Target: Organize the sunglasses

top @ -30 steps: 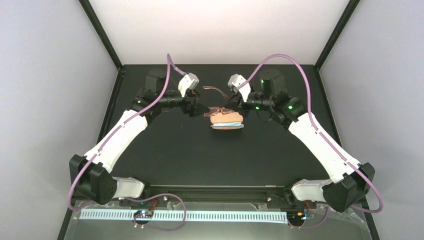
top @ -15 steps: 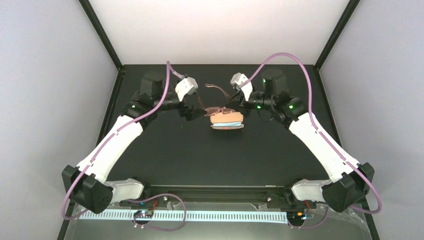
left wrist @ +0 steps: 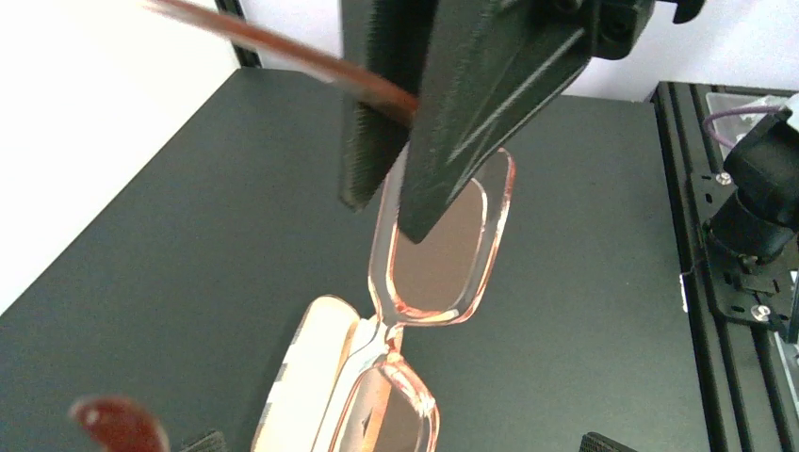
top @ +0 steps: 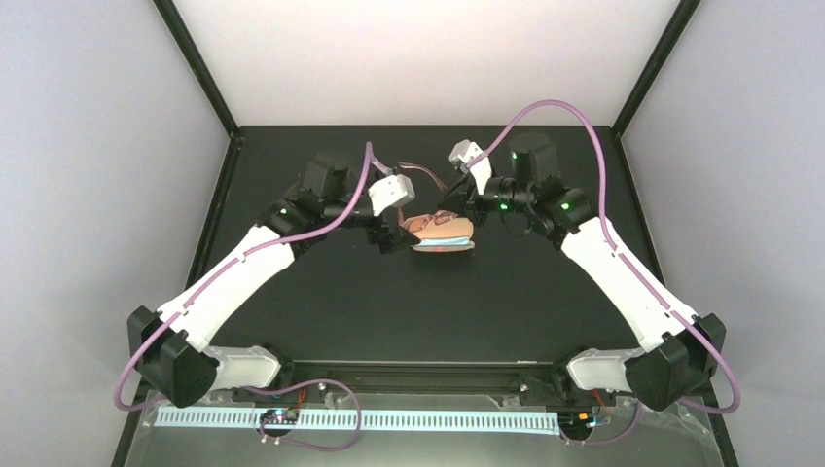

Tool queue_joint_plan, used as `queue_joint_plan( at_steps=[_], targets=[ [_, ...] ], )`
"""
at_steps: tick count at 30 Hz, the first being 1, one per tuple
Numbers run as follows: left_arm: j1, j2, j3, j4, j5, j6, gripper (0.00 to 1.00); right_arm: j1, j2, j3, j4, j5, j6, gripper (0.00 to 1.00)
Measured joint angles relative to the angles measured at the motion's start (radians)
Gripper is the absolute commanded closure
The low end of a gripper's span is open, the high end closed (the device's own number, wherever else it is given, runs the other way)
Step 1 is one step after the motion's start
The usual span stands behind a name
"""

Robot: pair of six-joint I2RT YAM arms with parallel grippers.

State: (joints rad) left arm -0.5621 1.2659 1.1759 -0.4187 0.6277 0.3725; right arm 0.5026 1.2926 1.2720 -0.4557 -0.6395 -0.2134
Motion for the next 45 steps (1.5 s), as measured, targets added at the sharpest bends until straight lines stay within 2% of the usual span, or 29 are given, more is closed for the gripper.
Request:
queue_joint_plan(
  at_steps=[10,19,28,37,45],
  targets=[
    [-0.098,0.087,0.046,-0.013,-0.084,0.055,0.01,-0.006,0.002,-0.007,0.010,-0.045,0.003,0.94],
    [-0.130,0.154,0.079,-0.048,-0.081,0.087,0.01,-0.006,0.002,-0.038,0.007,-0.105,-0.042,0.94],
    [-0.164,0.156,0.079,-0.064,-0.089,0.124,0.01,-0.006,0.002,-0.043,0.008,-0.148,-0.043,0.94],
    [-0.172,0.148,0.073,-0.053,-0.239,0.135,0.01,-0.014,0.002,-0.068,0.018,-0.155,-0.043,0.95],
    [-0.171,0.044,-0.002,-0.036,-0.319,0.184,0.01,-0.027,0.002,-0.084,0.023,-0.150,-0.043,0.95]
  ],
)
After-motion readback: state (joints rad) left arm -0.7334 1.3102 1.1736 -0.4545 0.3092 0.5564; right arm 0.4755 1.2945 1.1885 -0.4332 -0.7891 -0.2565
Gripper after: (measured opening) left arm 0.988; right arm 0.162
